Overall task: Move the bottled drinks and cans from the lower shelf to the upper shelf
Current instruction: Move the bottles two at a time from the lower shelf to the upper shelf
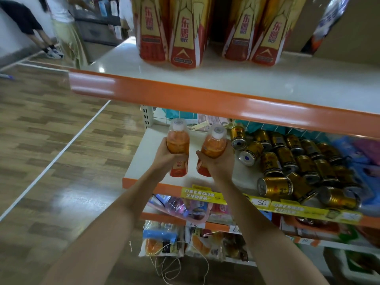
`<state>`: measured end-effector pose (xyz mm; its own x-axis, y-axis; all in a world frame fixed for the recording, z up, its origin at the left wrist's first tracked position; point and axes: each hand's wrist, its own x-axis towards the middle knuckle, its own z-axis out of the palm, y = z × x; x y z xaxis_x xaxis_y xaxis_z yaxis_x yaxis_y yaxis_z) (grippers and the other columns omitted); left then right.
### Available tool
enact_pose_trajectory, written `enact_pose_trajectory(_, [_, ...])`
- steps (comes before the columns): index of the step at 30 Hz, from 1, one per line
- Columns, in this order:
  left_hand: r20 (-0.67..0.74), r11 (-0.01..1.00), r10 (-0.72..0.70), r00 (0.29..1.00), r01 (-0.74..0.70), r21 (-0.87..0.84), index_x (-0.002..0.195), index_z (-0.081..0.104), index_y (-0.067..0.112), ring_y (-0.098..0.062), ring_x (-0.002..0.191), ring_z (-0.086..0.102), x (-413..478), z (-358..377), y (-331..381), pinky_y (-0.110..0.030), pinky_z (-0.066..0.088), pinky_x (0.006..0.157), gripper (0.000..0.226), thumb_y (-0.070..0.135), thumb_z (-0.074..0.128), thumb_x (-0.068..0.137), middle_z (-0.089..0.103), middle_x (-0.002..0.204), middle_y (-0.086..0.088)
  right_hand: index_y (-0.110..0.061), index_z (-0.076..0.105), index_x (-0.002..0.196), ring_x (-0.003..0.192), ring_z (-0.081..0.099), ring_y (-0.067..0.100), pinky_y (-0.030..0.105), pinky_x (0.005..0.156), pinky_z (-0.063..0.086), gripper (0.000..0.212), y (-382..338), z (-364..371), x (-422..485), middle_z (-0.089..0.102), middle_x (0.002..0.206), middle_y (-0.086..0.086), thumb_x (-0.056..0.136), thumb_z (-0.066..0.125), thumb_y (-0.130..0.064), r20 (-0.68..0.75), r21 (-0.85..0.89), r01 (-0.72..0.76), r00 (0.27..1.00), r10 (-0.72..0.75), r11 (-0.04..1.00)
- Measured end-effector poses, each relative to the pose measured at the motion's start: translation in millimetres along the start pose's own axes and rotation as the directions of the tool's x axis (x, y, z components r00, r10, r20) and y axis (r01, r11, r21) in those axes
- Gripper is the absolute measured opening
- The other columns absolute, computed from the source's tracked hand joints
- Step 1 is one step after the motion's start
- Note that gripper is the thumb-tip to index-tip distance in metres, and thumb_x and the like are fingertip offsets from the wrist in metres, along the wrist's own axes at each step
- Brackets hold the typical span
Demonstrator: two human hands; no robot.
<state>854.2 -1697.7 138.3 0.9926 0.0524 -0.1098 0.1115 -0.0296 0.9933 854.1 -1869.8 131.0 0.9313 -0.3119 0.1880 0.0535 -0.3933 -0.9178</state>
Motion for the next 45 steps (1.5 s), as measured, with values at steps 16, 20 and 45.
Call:
enact_pose_trajectory(16, [0.088,0.997,0.047,0.995,-0.042,-0.065,0.119,0.053,0.013,-0.021,0.079,0.071,-79,0,24,-0.030,0.059,0.065,0.064,-0.012,0.075,0.065,0.069,0.101,-0.015,-0.017,0.057,0.117,0.082,0.065,0.004,0.029,0.076,0.055,0.069,-18,-50,-73,0.069,0.097,-0.005,0.058,0.093,-0.016,-0.049,0.042,-0.073,0.996,0.075,0.996])
enact_pose_trajectory(20, [0.125,0.996,0.065,0.990,-0.057,-0.069,0.119,0.053,0.018,-0.024,0.085,0.071,-104,8,31,-0.032,0.059,0.068,0.064,-0.012,0.074,0.067,0.068,0.105,-0.017,-0.023,0.059,0.103,0.080,0.069,0.010,0.029,0.070,0.058,0.057,-28,-72,-86,0.070,0.089,-0.006,0.058,0.093,-0.017,-0.032,0.053,-0.022,0.999,0.024,0.998])
enact_pose_trajectory(45, [0.060,0.977,0.214,0.975,-0.215,0.013,0.124,0.049,0.009,-0.026,0.083,0.072,-249,57,134,-0.029,0.058,0.066,0.065,-0.008,0.076,0.067,0.069,0.100,-0.019,-0.017,0.057,0.109,0.079,0.067,0.008,0.018,0.063,0.053,0.063,-102,-202,-148,0.067,0.092,-0.006,0.057,0.092,-0.014,0.114,0.152,0.181,0.973,-0.199,0.972])
